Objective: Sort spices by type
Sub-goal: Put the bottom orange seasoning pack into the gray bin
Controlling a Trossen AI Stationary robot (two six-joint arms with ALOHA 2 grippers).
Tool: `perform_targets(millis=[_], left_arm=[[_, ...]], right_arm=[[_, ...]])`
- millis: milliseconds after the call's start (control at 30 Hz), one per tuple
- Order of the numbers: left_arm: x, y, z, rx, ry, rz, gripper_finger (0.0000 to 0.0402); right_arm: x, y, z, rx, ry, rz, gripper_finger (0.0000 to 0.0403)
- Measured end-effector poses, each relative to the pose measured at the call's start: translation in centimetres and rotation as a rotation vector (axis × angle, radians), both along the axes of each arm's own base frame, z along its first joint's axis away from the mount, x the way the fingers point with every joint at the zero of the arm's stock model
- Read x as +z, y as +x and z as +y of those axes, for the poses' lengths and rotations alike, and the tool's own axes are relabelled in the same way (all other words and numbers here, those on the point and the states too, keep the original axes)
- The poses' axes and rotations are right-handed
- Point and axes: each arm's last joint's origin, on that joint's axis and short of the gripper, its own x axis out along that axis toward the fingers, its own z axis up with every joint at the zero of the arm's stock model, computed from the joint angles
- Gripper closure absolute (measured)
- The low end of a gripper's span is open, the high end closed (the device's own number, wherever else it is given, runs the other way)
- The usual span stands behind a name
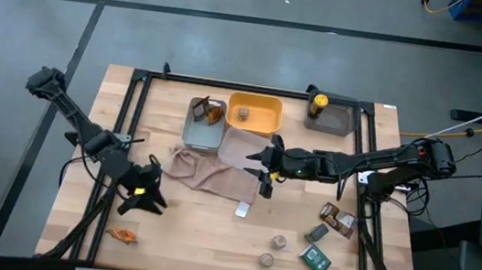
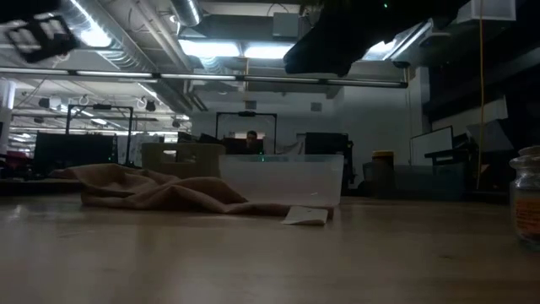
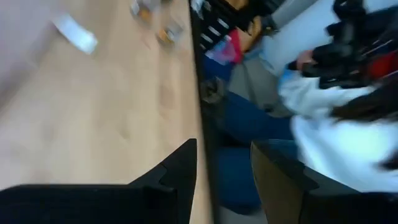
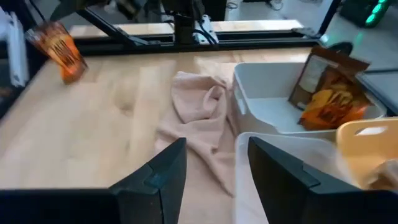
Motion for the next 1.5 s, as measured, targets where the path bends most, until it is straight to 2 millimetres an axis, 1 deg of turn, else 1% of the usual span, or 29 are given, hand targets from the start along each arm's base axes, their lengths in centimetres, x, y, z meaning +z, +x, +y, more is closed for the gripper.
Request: perform_targets(millis=[67, 100, 300, 433, 500, 600, 667, 733, 833, 967, 1100, 1200, 1267, 1400, 1500], left_arm=[[0.0, -0.2, -0.4, 0.019, -0.114, 0.07, 0.0266], [0.0, -0.4, -0.5, 0.022, -0.138, 0.088, 0.0266], [0.0, -1.0, -1.3, 0.008, -0.208, 0.14, 0.0266], [0.3, -0.8, -1.3, 0.049, -0.3, 0.16, 0.0266], [1.0, -0.6, -1.4, 0.052, -0.357, 0.109, 0.0266], [2.3, -0.4, -1.8, 0.033, -0.353, -0.054, 0.0266], [3.4, -0.4, -2.0, 0.019, -0.319, -0.081, 0.0266], [4.6, -0.4, -2.4, 0.004, -0.266, -0.06, 0.0266], [6.0, -0.2, -3.2, -0.003, -0.159, 0.048, 0.0266], [7.8, 0.1, -4.6, 0.008, -0.004, 0.256, 0.0266], [8.2, 0.5, -6.5, 0.012, 0.17, 0.457, 0.0266], [7.6, 0.8, -8.1, -0.003, 0.259, 0.585, 0.0266], [6.9, 1.0, -9.2, -0.038, 0.28, 0.675, 0.0266], [5.4, 0.8, -11.2, -0.109, 0.274, 0.836, 0.0266], [4.5, 0.5, -12.1, -0.133, 0.263, 0.925, 0.0266]], right_arm=[[0.0, 0.0, 0.1, 0.002, 0.052, -0.002, 0.023], [0.0, 0.0, 0.1, 0.004, 0.07, -0.003, 0.023], [0.0, 0.0, 0.1, -0.009, 0.117, -0.006, 0.023], [0.0, 0.0, 0.1, -0.01, 0.119, -0.006, 0.023], [0.0, 0.0, 0.1, -0.01, 0.119, -0.006, 0.023], [0.0, 0.0, 0.1, -0.01, 0.119, -0.007, 0.023], [0.0, 0.0, 0.1, -0.01, 0.12, -0.007, 0.023], [0.0, 0.0, 0.1, -0.01, 0.12, -0.006, 0.023], [0.0, 0.0, 0.1, -0.011, 0.121, -0.007, 0.023], [0.0, 0.0, 0.1, -0.011, 0.121, -0.009, 0.023], [0.0, 0.0, 0.1, -0.011, 0.122, -0.009, 0.023], [0.0, 0.0, 0.1, -0.011, 0.121, -0.009, 0.023], [0.0, 0.0, 0.1, -0.011, 0.121, -0.008, 0.023], [0.0, 0.0, 0.1, -0.011, 0.121, -0.008, 0.023], [0.0, 0.0, 0.1, -0.011, 0.121, -0.007, 0.023]])
